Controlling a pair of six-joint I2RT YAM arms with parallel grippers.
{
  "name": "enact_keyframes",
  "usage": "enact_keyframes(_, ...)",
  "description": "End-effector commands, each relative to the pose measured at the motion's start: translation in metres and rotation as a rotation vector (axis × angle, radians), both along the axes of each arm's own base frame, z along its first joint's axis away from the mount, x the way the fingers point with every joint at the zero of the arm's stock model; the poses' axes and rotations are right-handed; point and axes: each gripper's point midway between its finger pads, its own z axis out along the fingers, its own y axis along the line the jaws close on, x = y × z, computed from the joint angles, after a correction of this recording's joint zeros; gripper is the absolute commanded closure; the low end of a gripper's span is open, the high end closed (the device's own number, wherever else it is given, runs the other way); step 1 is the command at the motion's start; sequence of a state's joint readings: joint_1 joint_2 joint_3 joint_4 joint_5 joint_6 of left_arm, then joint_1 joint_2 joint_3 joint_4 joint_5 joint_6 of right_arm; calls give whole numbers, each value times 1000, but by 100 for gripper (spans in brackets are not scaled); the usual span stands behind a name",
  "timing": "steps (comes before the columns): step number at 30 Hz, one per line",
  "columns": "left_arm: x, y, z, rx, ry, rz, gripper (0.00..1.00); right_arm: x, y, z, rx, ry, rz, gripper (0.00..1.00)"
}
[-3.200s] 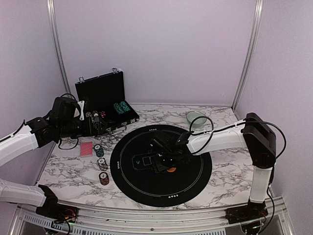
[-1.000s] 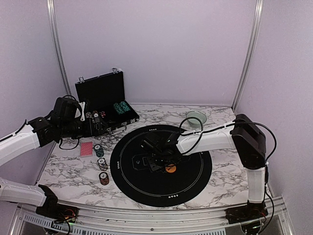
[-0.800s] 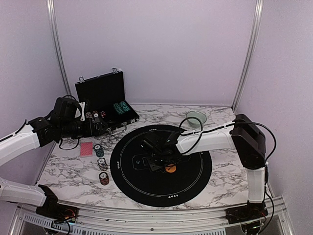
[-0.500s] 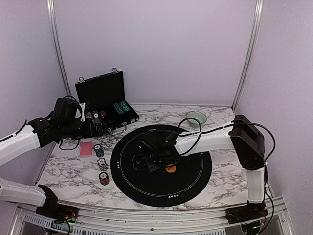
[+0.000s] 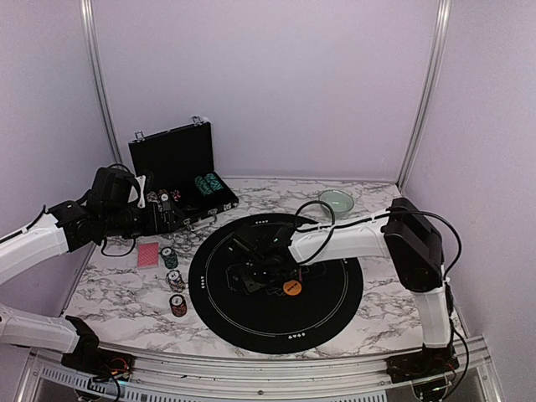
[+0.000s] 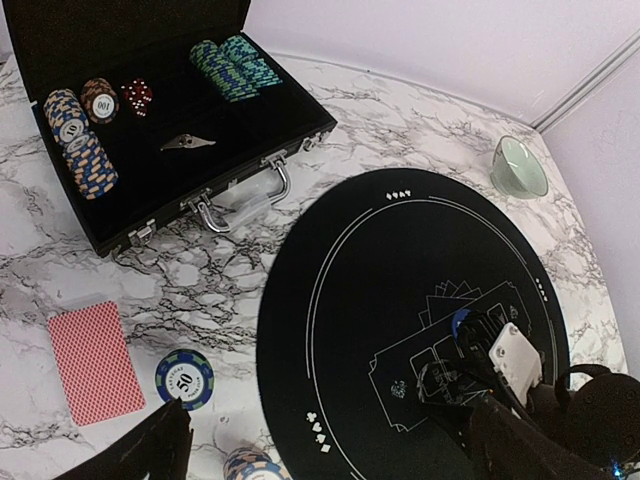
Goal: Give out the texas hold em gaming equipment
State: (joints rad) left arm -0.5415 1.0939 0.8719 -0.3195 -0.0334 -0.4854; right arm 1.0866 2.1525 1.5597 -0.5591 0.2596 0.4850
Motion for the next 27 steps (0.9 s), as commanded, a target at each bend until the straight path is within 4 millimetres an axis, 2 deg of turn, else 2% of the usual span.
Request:
enact_keyframes(1,-1,0,3,-6,-8,-10,1,-2,16,0,7,1,42,40)
enact_keyframes(10,1,-1,3,-8,-4,-9,1,5,30,-7,-7,-10,70,40)
enact_keyframes(18,1,-1,4,-14,-3,-9,1,19,40,-11,-27,-33,77,40)
enact_keyframes(22,-1,0,4,-15,-5,-10,1,32,36,-14,-27,-34,66,40)
enact_keyframes(27,-3,2,4,-14,-6,-7,1,57,30,-18,-23,-35,43,40)
